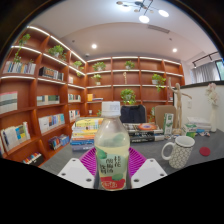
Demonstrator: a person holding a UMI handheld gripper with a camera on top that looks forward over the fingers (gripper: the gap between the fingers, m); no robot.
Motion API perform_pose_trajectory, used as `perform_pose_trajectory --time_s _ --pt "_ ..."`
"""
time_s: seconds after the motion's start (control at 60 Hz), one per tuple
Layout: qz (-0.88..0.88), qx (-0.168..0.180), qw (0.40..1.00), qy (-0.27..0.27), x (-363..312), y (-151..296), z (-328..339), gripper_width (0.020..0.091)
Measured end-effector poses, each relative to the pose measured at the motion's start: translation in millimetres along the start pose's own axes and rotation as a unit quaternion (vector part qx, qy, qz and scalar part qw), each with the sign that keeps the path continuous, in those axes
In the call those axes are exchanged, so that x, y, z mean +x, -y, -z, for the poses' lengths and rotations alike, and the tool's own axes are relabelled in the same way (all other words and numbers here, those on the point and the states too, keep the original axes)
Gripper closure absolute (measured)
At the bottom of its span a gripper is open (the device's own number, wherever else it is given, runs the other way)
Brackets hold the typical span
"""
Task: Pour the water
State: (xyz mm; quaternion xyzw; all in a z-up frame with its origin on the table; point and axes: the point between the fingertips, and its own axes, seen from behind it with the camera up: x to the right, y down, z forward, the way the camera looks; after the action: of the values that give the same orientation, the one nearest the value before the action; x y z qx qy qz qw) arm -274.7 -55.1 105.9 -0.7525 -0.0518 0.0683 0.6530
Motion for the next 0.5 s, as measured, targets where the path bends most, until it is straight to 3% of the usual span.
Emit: perform_pose_trajectory --time_s 0.267,0.383,0.5 --pt "-0.036 -0.018 0.999 0.001 9.0 -0.9 -2.0 0.0740" --pt "-0.151 -0.030 0.988 0.000 24.4 7.7 -8.2 0.0740" --pt "-0.310 -0.010 0.951 0.015 49.9 25.8 -10.7 0.0739"
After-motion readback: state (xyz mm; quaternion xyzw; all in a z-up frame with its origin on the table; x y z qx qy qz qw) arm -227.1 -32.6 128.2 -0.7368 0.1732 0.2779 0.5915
